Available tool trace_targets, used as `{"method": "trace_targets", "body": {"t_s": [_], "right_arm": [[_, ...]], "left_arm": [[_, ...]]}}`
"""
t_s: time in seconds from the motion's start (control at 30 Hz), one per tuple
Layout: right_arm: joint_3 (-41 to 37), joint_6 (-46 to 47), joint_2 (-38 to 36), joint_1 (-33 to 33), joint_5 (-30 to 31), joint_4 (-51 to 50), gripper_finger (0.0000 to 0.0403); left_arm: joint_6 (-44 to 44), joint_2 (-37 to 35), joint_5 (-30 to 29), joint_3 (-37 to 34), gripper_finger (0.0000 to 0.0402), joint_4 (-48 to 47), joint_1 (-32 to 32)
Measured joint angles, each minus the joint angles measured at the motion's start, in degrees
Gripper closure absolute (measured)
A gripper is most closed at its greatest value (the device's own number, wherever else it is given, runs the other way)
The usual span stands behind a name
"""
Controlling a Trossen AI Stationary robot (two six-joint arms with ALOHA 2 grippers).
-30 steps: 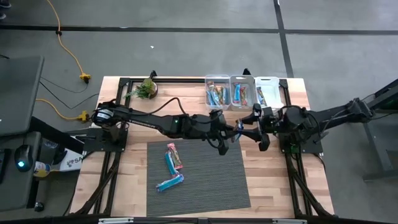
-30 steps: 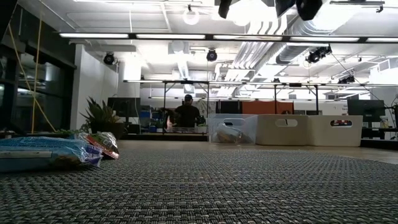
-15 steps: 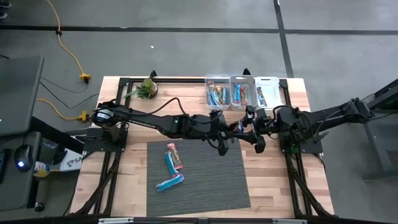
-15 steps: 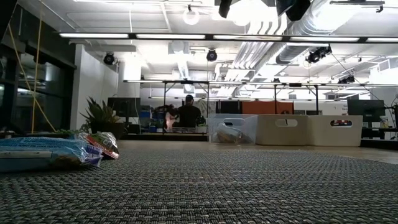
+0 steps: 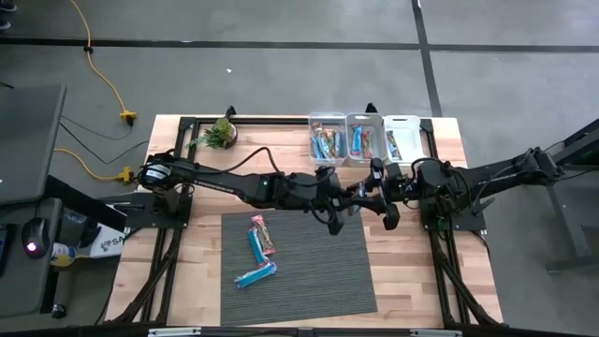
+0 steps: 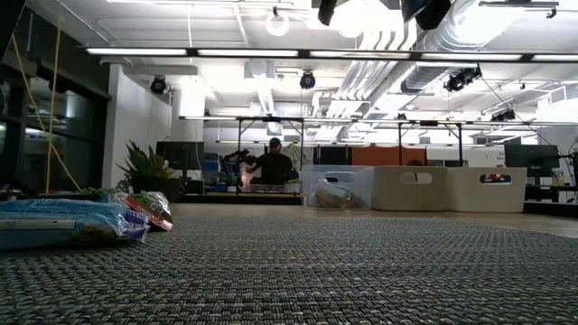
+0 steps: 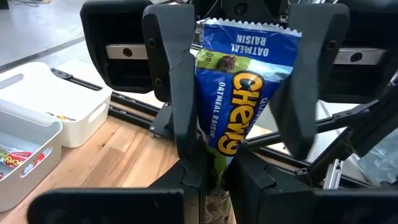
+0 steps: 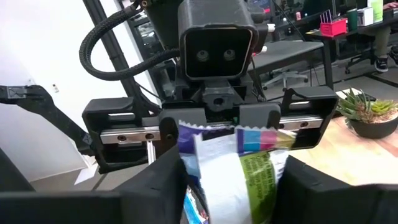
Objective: Pick and place Granola Bars by type
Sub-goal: Put the blue granola bar into the white bin
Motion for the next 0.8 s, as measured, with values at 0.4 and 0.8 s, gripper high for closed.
{"method": "trace_targets", "body": {"t_s": [0.4, 0.8], "right_arm": [[0.0, -0.8, 0.0, 0.0, -0.6, -0.1, 0.0308], [0.0, -0.9, 0.0, 0.0, -0.7, -0.1, 0.0309]], "left_arm": [[-0.1, 0.0, 1.6, 0.0, 0.0357, 0.0, 0.0], [-0.3, 0.0, 1.9, 0.0, 0.0357, 0.0, 0.0]]}}
